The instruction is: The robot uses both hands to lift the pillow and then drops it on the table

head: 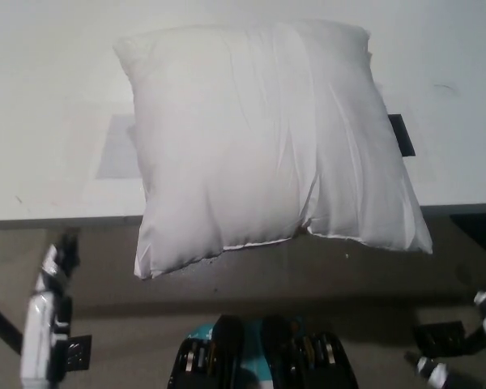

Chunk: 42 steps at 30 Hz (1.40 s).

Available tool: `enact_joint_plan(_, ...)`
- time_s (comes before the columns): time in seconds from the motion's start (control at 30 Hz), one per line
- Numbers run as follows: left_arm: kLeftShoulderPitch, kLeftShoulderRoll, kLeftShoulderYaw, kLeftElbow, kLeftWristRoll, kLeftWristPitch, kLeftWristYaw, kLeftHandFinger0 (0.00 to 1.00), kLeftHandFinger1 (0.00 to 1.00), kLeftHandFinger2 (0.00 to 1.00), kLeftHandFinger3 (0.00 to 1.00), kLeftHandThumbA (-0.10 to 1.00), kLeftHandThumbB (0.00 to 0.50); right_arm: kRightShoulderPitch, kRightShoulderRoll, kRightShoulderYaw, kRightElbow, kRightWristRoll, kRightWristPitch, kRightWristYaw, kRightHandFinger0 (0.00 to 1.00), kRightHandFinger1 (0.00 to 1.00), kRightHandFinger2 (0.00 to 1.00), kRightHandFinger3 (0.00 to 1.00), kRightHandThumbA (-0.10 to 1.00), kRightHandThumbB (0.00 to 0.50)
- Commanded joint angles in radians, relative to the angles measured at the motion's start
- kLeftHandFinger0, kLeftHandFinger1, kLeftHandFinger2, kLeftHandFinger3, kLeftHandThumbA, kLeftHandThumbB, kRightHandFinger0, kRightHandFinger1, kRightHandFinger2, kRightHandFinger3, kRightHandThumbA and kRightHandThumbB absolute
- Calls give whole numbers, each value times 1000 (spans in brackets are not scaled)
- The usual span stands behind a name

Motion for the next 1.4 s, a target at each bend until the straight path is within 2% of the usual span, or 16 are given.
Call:
enact_joint_plan(0.0, -110, 11, 44, -129, -23, -53, 18, 1000, 1000, 1000, 1000, 1000, 230, -140, -46, -85, -146, -19, 119, 21, 1000, 1000, 1000, 1000, 1000, 295)
enact_joint_plan(0.17, -210, 35, 71, -238, -74, 39, -18, 1000, 1000, 1000, 1000, 1000, 223, -279, -54, -126, -197, -11, 216, 46, 1000, 1000, 1000, 1000, 1000, 261)
enact_joint_plan(0.23, -298, 67, 90, -252, -70, 69, -29, 1000, 1000, 1000, 1000, 1000, 237, -385, -60, -127, -201, -12, 291, 72, 1000, 1000, 1000, 1000, 1000, 334)
enact_joint_plan(0.3, -356, 76, 103, -238, -63, 85, -24, 1000, 1000, 1000, 1000, 1000, 234, -450, -56, -127, -183, 15, 327, 82, 1000, 1000, 1000, 1000, 1000, 365)
enact_joint_plan(0.37, -396, 83, 110, -223, -51, 102, -23, 1000, 1000, 1000, 1000, 1000, 221, -494, -59, -122, -144, 24, 313, 81, 1000, 1000, 1000, 1000, 1000, 342)
enact_joint_plan(0.43, -504, 94, 122, -128, -99, 145, -21, 1000, 1000, 1000, 1000, 1000, 267, -606, -66, -114, -64, 57, 340, 99, 1000, 1000, 1000, 1000, 1000, 302)
enact_joint_plan(0.47, -536, 101, 126, -93, -81, 151, -21, 1000, 1000, 1000, 1000, 1000, 235, -635, -65, -113, -44, 69, 353, 105, 1000, 1000, 1000, 1000, 1000, 301)
enact_joint_plan(0.53, -596, 129, 123, -9, -41, 148, -34, 1000, 1000, 1000, 1000, 1000, 195, -691, -63, -104, 5, 62, 377, 112, 1000, 1000, 1000, 1000, 1000, 302)
enact_joint_plan(0.67, -716, 144, 112, 154, -54, 148, -40, 1000, 1000, 1000, 1000, 1000, 228, -800, -73, -97, 118, 71, 384, 122, 1000, 1000, 1000, 1000, 1000, 346)
enact_joint_plan(0.73, -773, 149, 112, 240, -42, 132, -31, 1000, 1000, 1000, 1000, 1000, 159, -856, -70, -100, 199, 90, 382, 119, 1000, 1000, 1000, 1000, 1000, 345)
enact_joint_plan(0.8, -797, 152, 112, 286, -44, 113, -32, 1000, 1000, 1000, 1000, 1000, 147, -883, -71, -98, 244, 90, 366, 113, 1000, 1000, 1000, 1000, 1000, 352)
enact_joint_plan(0.9, -858, 151, 111, 401, -58, 95, -33, 1000, 1000, 1000, 1000, 1000, 178, -958, -67, -98, 371, 115, 346, 114, 1000, 1000, 1000, 1000, 1000, 349)
enact_joint_plan(0.93, -873, 149, 110, 440, -54, 82, -28, 1000, 1000, 1000, 1000, 1000, 192, -977, -67, -94, 401, 109, 350, 112, 1000, 1000, 1000, 1000, 1000, 346)
enact_joint_plan(1.13, -913, 131, 84, 582, -26, 69, -15, 1000, 1000, 1000, 1000, 1000, 88, -1048, -66, -79, 543, 98, 360, 98, 1000, 1000, 1000, 1000, 1000, 325)
enact_joint_plan(1.3, -933, 95, 68, 690, -29, 81, 5, 1000, 1000, 1000, 1000, 1000, 106, -1074, -40, -92, 688, 135, 326, 79, 1000, 1000, 1000, 1000, 1000, 318)
enact_joint_plan(1.37, -936, 70, 67, 749, -53, 58, 0, 1000, 1000, 1000, 1000, 1000, 119, -1081, -31, -95, 769, 151, 293, 76, 1000, 1000, 1000, 1000, 1000, 265)
